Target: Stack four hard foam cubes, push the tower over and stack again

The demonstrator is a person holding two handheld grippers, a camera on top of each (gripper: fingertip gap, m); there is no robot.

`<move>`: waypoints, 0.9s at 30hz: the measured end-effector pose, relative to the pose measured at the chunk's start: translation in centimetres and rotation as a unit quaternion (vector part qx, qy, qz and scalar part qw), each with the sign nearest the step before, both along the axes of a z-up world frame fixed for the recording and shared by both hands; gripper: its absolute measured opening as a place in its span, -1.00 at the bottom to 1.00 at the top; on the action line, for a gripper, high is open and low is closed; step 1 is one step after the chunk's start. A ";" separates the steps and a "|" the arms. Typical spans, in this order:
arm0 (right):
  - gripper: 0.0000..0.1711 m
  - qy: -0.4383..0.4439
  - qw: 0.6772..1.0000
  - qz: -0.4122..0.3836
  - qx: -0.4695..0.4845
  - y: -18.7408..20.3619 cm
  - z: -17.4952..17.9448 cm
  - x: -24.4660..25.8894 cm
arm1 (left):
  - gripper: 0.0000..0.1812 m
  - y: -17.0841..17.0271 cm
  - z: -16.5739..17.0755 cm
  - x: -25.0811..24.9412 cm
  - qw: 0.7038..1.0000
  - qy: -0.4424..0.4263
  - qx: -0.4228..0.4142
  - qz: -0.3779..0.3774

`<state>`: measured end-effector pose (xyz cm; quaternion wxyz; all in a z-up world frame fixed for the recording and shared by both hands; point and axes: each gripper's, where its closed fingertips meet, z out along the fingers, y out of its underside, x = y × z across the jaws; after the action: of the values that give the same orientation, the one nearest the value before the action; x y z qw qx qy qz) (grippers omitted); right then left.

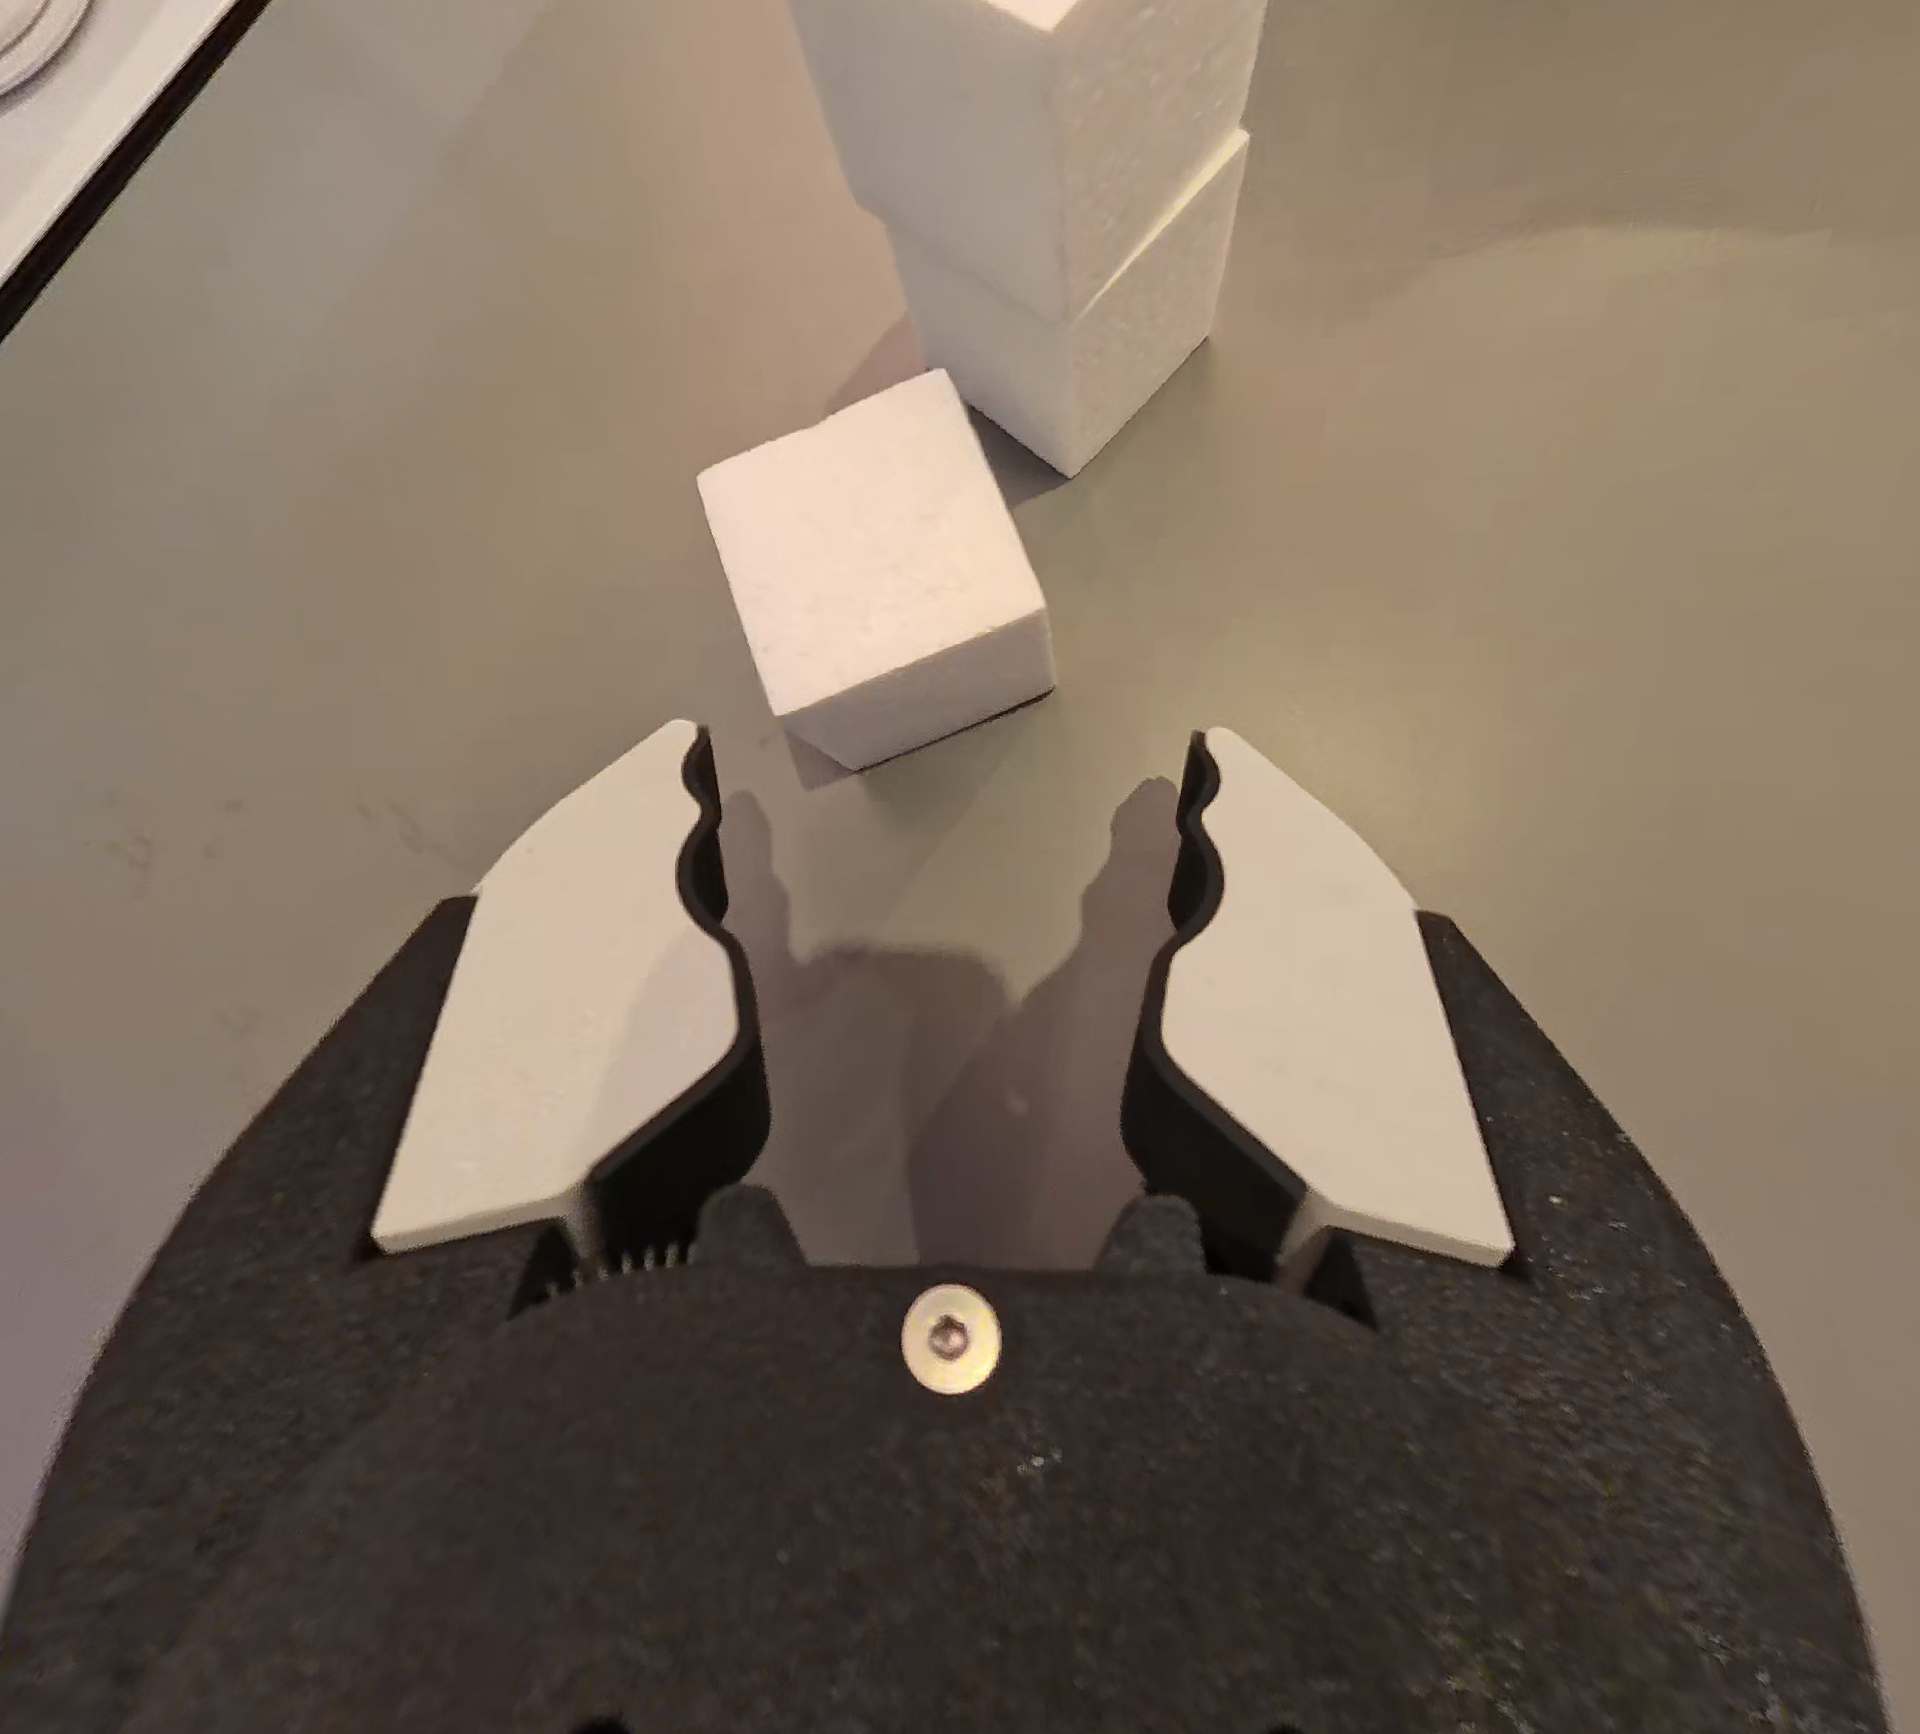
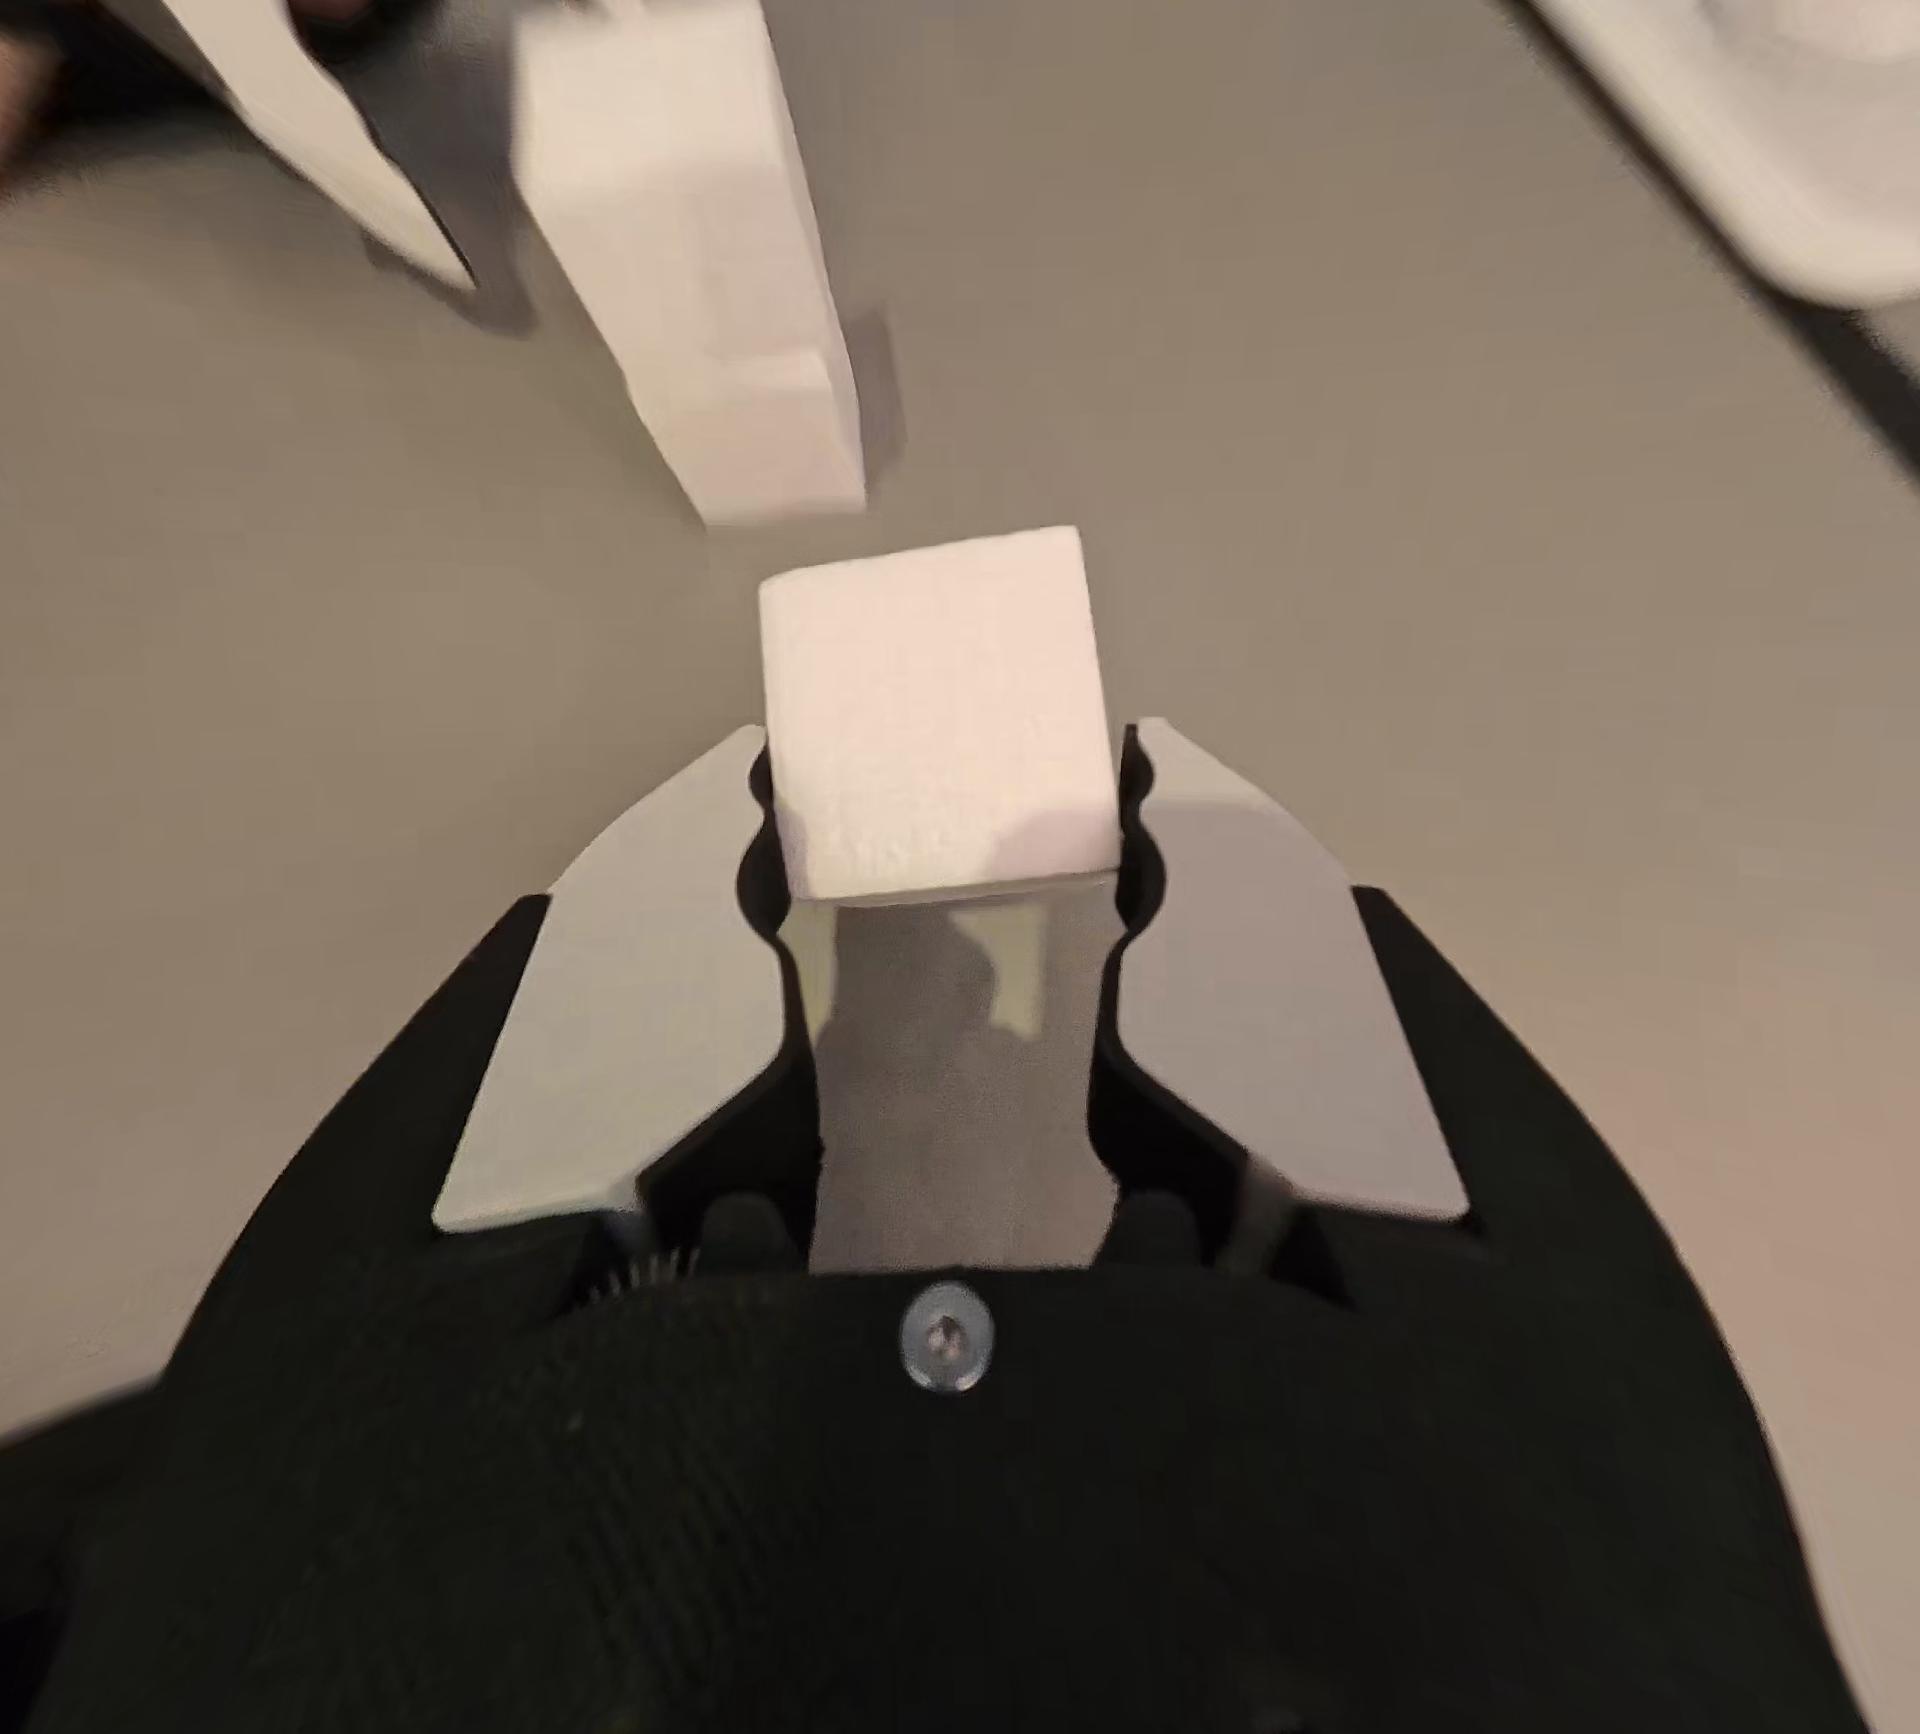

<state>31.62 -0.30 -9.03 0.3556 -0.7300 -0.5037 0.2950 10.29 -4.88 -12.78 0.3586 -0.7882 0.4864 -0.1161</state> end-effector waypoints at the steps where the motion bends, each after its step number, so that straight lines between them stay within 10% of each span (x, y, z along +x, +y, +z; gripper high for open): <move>1: -0.27 0.023 1.000 0.010 0.011 -0.3 1.8 -1.3 | -0.06 0.1 -0.1 -0.1 1.000 -0.003 -0.001 0.005; 10: -0.27 0.029 0.994 0.072 -0.082 -1.3 8.9 -11.1 | -0.06 0.1 -0.6 -0.4 1.000 -0.016 -0.009 0.021; 27: -0.27 -0.082 0.993 0.078 -0.040 -1.3 5.1 -13.3 | -0.08 -0.3 0.5 -0.4 0.999 -0.044 -0.006 0.021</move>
<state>18.35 -1.63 -3.91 0.2595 -0.7235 -0.5744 0.2814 9.90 -5.19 -12.23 0.3771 -0.7948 0.4526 -0.1457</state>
